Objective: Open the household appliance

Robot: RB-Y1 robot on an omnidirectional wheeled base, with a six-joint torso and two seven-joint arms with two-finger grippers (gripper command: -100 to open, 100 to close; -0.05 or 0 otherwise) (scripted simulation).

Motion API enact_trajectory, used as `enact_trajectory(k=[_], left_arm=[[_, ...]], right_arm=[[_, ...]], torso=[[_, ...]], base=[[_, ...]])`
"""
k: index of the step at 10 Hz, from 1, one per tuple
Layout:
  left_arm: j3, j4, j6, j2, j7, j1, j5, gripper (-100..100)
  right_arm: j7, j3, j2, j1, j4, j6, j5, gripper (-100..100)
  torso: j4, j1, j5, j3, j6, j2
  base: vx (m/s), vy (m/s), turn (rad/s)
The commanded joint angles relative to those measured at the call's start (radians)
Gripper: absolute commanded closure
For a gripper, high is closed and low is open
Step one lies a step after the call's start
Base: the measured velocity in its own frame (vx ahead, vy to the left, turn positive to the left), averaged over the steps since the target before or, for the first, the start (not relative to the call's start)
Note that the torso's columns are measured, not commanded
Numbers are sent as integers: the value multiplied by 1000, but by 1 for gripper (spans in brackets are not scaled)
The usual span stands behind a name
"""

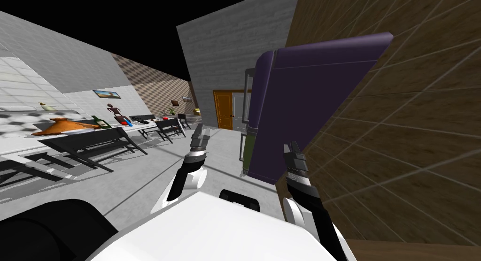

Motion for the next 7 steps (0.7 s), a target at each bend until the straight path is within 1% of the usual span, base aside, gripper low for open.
enact_trajectory(k=[1, 3, 4, 5, 7], left_arm=[[0, 0, 0, 0, 0, 0, 0, 0], [0, 0, 0, 0, 0, 0, 0, 0], [0, 0, 0, 0, 0, 0, 0, 0], [0, 0, 0, 0, 0, 0, 0, 0], [0, 0, 0, 0, 0, 0, 0, 0]], right_arm=[[0, 0, 0, 0, 0, 0, 0, 0], [0, 0, 0, 0, 0, 0, 0, 0], [20, -3, -39, 1, 2, 2, 20, -100], [34, -5, -56, 1, 3, 4, 33, -100], [68, -11, -88, 3, 4, 8, 67, -100]], torso=[[74, 0, 0, -147, 0, 74], [221, 0, 0, -443, 0, 222], [295, 0, 0, -590, 0, 295], [328, 1, 0, -660, 0, 328], [340, 2, 1, -685, 0, 339]], base=[[0, 0, 0], [0, 0, 0], [34, 17, -52], [57, 47, -53], [67, 73, -57]])
